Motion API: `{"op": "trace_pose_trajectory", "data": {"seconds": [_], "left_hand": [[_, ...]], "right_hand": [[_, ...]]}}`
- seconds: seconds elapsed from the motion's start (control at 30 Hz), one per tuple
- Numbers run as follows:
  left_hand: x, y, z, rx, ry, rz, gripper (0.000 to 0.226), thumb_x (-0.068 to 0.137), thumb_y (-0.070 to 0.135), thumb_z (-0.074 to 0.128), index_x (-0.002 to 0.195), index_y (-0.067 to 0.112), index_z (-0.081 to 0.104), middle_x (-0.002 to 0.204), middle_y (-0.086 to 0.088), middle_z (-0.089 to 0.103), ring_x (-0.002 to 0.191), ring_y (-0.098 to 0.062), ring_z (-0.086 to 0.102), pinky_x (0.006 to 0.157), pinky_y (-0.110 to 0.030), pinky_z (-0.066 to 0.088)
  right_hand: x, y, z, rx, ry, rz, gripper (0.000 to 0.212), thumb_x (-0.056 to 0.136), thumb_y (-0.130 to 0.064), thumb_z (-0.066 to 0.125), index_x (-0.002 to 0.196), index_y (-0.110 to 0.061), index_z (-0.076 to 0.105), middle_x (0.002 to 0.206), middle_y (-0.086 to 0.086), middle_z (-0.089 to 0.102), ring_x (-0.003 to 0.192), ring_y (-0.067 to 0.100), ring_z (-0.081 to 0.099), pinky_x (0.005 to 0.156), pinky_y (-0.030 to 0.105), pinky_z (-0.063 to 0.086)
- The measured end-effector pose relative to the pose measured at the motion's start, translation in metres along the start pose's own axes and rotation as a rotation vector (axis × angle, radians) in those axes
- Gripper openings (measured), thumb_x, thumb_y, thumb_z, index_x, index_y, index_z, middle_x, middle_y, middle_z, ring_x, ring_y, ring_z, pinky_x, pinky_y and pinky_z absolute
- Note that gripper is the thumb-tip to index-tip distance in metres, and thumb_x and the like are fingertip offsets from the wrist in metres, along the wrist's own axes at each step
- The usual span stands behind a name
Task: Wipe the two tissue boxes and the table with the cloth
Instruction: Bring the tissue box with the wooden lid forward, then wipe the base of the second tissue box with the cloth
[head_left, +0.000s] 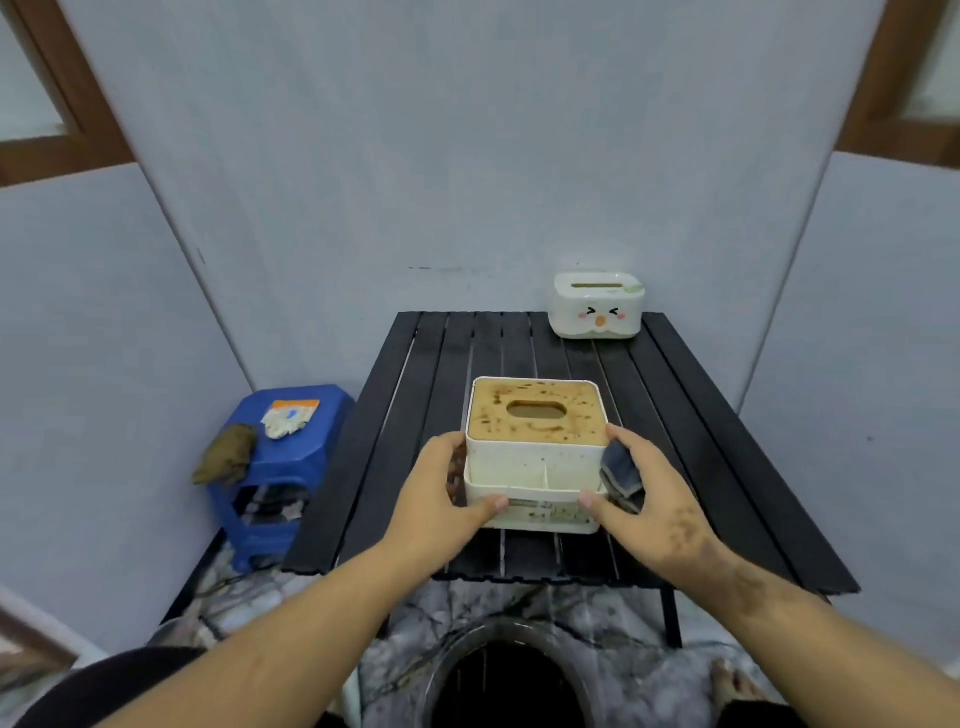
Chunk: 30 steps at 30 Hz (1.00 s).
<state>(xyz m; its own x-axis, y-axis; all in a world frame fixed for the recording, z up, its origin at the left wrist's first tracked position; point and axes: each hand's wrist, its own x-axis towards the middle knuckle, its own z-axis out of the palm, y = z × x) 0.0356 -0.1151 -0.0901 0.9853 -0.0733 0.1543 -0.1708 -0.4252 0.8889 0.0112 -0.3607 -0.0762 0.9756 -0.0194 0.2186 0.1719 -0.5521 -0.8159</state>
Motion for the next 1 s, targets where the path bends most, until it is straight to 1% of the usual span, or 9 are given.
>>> {"op": "trace_pose_trajectory", "data": {"seconds": [0.17, 0.27, 0.37, 0.43, 0.5, 0.63, 0.7, 0.87, 1.0], "left_hand": [[-0.005, -0.006, -0.002, -0.001, 0.013, 0.0, 0.07, 0.081, 0.019, 0.087, 0.137, 0.035, 0.048, 0.126, 0.022, 0.057, 0.106, 0.004, 0.06, 0.079, -0.01, 0.052], [-0.005, -0.008, -0.005, 0.019, 0.035, 0.033, 0.078, 0.08, 0.02, 0.088, 0.141, 0.034, 0.041, 0.128, 0.022, 0.057, 0.111, 0.002, 0.059, 0.085, -0.012, 0.051], [-0.006, -0.015, -0.008, 0.045, 0.067, 0.096, 0.053, 0.082, 0.022, 0.086, 0.117, 0.038, 0.05, 0.124, 0.018, 0.061, 0.109, -0.001, 0.063, 0.088, -0.019, 0.055], [-0.004, -0.024, -0.01, 0.096, 0.076, 0.178, 0.036, 0.083, 0.022, 0.085, 0.106, 0.032, 0.059, 0.125, 0.016, 0.063, 0.109, -0.005, 0.065, 0.09, -0.03, 0.059], [-0.002, -0.03, -0.01, 0.12, 0.074, 0.251, 0.026, 0.083, 0.02, 0.084, 0.1, 0.024, 0.064, 0.126, 0.016, 0.064, 0.112, -0.009, 0.065, 0.09, -0.036, 0.06], [0.002, -0.034, -0.01, 0.088, 0.085, 0.305, 0.021, 0.081, 0.021, 0.087, 0.093, 0.019, 0.069, 0.126, 0.01, 0.066, 0.11, -0.014, 0.067, 0.089, -0.035, 0.059], [0.003, -0.035, -0.009, 0.065, 0.115, 0.318, 0.021, 0.077, 0.018, 0.09, 0.087, 0.018, 0.071, 0.122, 0.005, 0.068, 0.111, -0.011, 0.066, 0.091, -0.028, 0.058], [0.007, -0.037, -0.009, 0.014, 0.126, 0.341, 0.023, 0.073, 0.018, 0.092, 0.077, 0.011, 0.071, 0.104, 0.004, 0.07, 0.115, -0.005, 0.065, 0.091, -0.02, 0.053], [0.008, -0.039, -0.009, 0.009, 0.123, 0.358, 0.025, 0.073, 0.016, 0.092, 0.075, 0.007, 0.069, 0.098, 0.001, 0.069, 0.111, -0.006, 0.065, 0.088, -0.02, 0.052]], "right_hand": [[-0.002, 0.0, 0.002, 0.011, -0.029, -0.01, 0.05, 0.097, -0.021, 0.053, 0.145, -0.027, 0.038, 0.12, -0.021, 0.049, 0.108, -0.016, 0.045, 0.089, 0.0, 0.035], [0.007, -0.004, -0.007, -0.072, 0.008, -0.006, 0.047, 0.096, -0.016, 0.054, 0.142, -0.023, 0.045, 0.121, -0.01, 0.053, 0.101, -0.005, 0.05, 0.089, 0.006, 0.039], [0.02, -0.014, -0.021, -0.168, 0.143, -0.07, 0.045, 0.09, -0.019, 0.065, 0.133, -0.022, 0.052, 0.117, -0.006, 0.055, 0.101, 0.005, 0.051, 0.091, 0.016, 0.04], [0.032, -0.025, -0.029, -0.236, 0.182, -0.176, 0.039, 0.086, -0.02, 0.07, 0.123, -0.021, 0.058, 0.113, -0.008, 0.056, 0.101, 0.003, 0.049, 0.086, 0.008, 0.036], [0.045, -0.032, -0.031, -0.315, 0.119, -0.29, 0.034, 0.082, -0.017, 0.074, 0.115, -0.021, 0.065, 0.11, -0.008, 0.056, 0.1, 0.002, 0.05, 0.086, 0.005, 0.035], [0.064, -0.032, -0.023, -0.4, -0.119, -0.397, 0.027, 0.081, -0.011, 0.075, 0.103, -0.025, 0.074, 0.104, -0.012, 0.064, 0.104, 0.013, 0.057, 0.097, 0.032, 0.045], [0.07, -0.035, -0.016, -0.387, -0.163, -0.424, 0.026, 0.08, -0.01, 0.076, 0.103, -0.023, 0.076, 0.105, -0.011, 0.068, 0.104, 0.014, 0.057, 0.097, 0.036, 0.045], [0.081, -0.064, 0.023, -0.392, -0.245, -0.556, 0.024, 0.08, -0.01, 0.076, 0.101, -0.021, 0.077, 0.104, -0.005, 0.072, 0.097, 0.017, 0.059, 0.093, 0.033, 0.043], [0.102, -0.086, 0.057, -0.499, -0.353, -0.574, 0.026, 0.088, -0.016, 0.068, 0.113, -0.022, 0.073, 0.113, -0.003, 0.069, 0.107, 0.02, 0.056, 0.095, 0.023, 0.034]]}}
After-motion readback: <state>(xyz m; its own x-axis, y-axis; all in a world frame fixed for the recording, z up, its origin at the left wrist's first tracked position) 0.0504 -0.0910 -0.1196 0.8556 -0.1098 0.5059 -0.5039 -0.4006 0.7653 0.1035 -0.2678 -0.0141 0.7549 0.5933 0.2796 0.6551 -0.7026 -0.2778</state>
